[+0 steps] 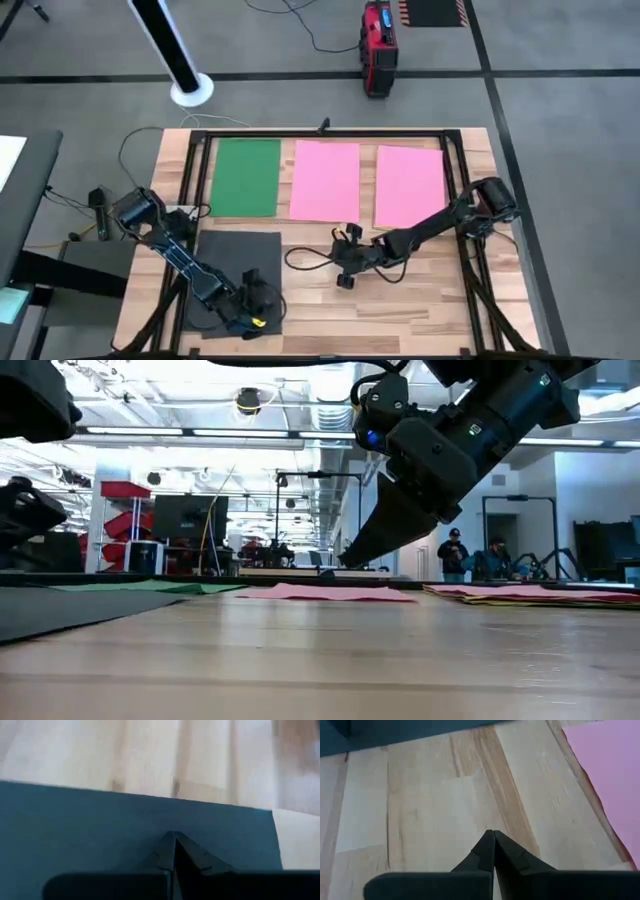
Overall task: Organize paper
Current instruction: Stack the black paper on top of the black paper, then stack the pink paper on top of the pink paper
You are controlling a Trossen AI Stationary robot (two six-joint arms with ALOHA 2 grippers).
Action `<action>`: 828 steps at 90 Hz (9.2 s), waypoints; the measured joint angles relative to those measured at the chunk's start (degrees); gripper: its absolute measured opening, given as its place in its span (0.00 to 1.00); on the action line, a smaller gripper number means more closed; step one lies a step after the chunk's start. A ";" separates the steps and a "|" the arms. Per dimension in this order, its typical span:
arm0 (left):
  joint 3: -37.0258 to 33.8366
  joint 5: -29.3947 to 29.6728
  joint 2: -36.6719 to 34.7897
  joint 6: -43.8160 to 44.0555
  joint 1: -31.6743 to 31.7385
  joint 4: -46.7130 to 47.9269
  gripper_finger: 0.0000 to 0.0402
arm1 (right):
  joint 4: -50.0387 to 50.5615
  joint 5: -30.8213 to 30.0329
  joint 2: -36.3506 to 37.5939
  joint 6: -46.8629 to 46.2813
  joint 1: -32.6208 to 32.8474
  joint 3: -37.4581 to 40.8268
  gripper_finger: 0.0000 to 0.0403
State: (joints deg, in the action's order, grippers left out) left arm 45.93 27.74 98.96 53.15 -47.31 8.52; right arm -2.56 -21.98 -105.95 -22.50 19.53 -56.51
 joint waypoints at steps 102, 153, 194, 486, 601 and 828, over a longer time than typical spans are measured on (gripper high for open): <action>0.06 -4.84 -0.35 -10.42 6.92 0.11 0.00 | 0.01 0.04 0.00 0.02 0.00 0.00 0.00; 2.85 -6.98 -0.68 -6.36 2.45 12.45 0.00 | 0.08 0.07 0.00 0.02 0.02 0.00 0.00; 10.12 -13.87 -0.31 -13.00 0.49 17.35 0.00 | 0.06 0.18 0.00 0.05 0.02 0.02 0.00; 2.27 27.89 -1.93 -7.97 -8.30 -11.41 0.00 | -26.50 1.81 36.73 15.45 5.14 30.17 0.00; -14.23 -29.98 -7.19 -44.05 45.80 -67.77 0.00 | -10.92 -11.00 67.78 13.37 5.97 42.77 0.00; -28.55 -47.16 -27.15 -49.09 64.66 -59.16 0.00 | 16.14 -7.98 103.56 8.44 -5.59 47.37 0.00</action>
State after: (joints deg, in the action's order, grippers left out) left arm 17.39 -19.42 71.81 4.05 17.34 -50.65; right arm 13.58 -29.95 -2.40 -14.06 13.93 -9.14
